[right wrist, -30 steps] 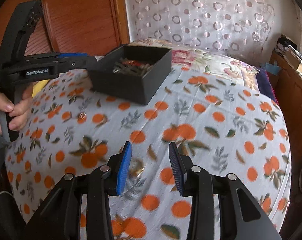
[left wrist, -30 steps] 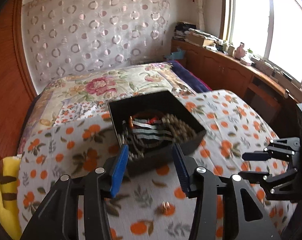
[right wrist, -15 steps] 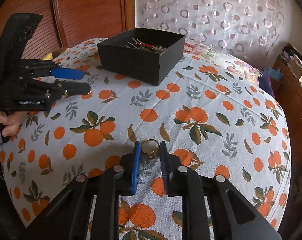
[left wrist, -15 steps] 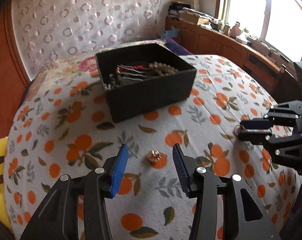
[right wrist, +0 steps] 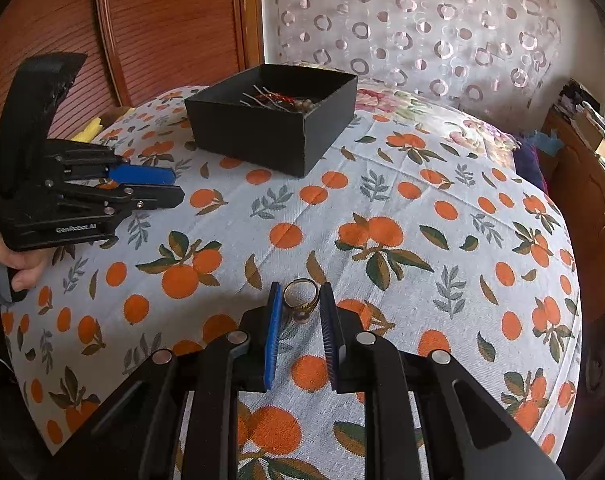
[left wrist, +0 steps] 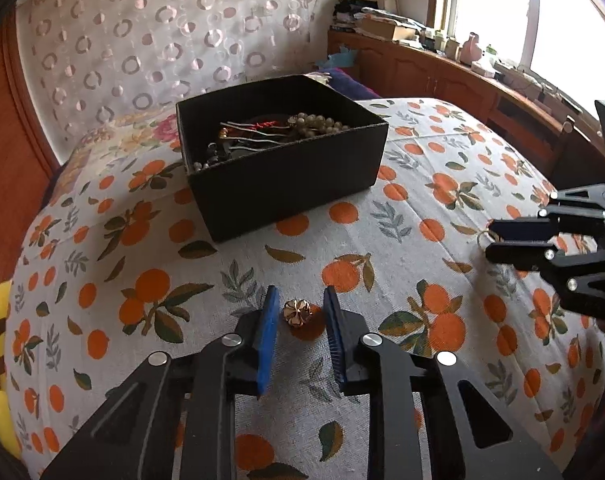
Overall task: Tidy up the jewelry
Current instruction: 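Grasp the gold ring with the right gripper while the left gripper grasps the small gold charm, then carry the gold ring and gold charm over the black box with both grippers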
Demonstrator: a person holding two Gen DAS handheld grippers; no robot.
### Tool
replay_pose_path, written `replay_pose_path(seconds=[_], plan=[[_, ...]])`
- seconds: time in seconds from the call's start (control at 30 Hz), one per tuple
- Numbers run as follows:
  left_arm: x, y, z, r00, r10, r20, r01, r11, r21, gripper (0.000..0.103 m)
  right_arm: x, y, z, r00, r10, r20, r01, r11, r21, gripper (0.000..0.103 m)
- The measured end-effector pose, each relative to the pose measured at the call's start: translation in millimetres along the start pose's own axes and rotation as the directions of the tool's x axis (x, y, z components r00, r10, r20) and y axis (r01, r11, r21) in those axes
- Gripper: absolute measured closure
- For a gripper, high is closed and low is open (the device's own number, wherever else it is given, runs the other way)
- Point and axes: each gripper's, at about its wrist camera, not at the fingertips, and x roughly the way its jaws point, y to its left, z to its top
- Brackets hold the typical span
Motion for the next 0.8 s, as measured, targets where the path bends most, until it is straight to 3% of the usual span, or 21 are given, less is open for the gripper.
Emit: replay_pose_path(seconds=[0.37, 0.6, 0.8], plan=[[-9.4, 3.8, 0.6, 1.0, -0.001, 0.021, 0.002, 1.0, -0.027, 0.089, -0.4, 2.1, 24.9, 0.999, 0.015, 0.046, -0.014, 1.0, -0.016, 0.082], [-23.2, 15.3, 28.9, 0.995, 0.019, 0.094, -0.013, 0.998, -0.058, 0.089, 0.7, 3.3, 78.8, 0.989, 0.036, 0.145, -0.033, 0.999, -0.018, 0.082], [-30.6, 29.8, 50.9, 0.989, 0.041, 0.141, -0.029, 0.996, -0.086, 0.089, 17.3, 2.8, 117.1, 0.985, 0.045, 0.169, -0.043, 0.999, -0.016, 0.082]])
